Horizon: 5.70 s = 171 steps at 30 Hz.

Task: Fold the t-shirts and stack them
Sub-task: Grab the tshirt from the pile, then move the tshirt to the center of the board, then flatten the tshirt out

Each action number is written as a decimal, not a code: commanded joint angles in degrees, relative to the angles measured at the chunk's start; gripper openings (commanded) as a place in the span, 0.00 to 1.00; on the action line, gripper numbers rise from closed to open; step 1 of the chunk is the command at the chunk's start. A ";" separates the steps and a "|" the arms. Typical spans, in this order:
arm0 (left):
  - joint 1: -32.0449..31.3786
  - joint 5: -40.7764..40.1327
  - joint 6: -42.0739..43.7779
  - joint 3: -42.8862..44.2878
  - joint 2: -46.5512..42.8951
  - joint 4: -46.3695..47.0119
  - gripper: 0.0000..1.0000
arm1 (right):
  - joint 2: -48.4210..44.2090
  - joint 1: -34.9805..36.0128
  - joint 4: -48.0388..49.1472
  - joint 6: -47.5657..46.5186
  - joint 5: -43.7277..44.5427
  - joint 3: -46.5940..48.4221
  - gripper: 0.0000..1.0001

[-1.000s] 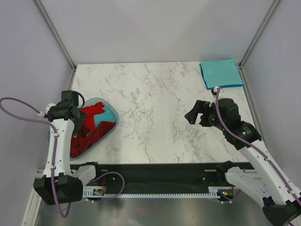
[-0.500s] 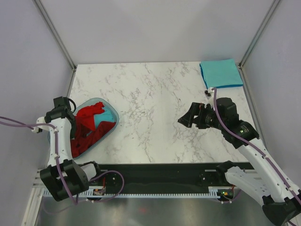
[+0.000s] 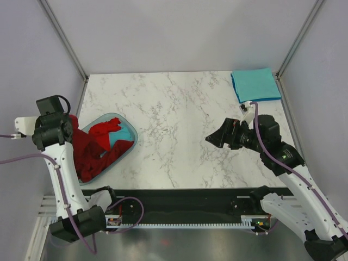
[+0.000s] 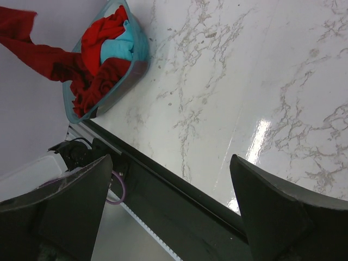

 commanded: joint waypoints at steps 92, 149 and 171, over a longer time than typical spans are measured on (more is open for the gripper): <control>-28.01 52.08 22.94 -15.11 13.51 62.29 0.02 | 25.50 0.10 18.13 -4.16 19.89 -2.72 0.69; -26.24 65.11 21.44 -0.71 -2.91 64.40 0.02 | 9.04 -0.51 -9.19 -8.56 50.11 35.86 0.00; -26.24 66.17 25.92 10.97 14.36 64.49 0.02 | 10.06 -0.43 7.04 -17.34 71.03 27.55 0.00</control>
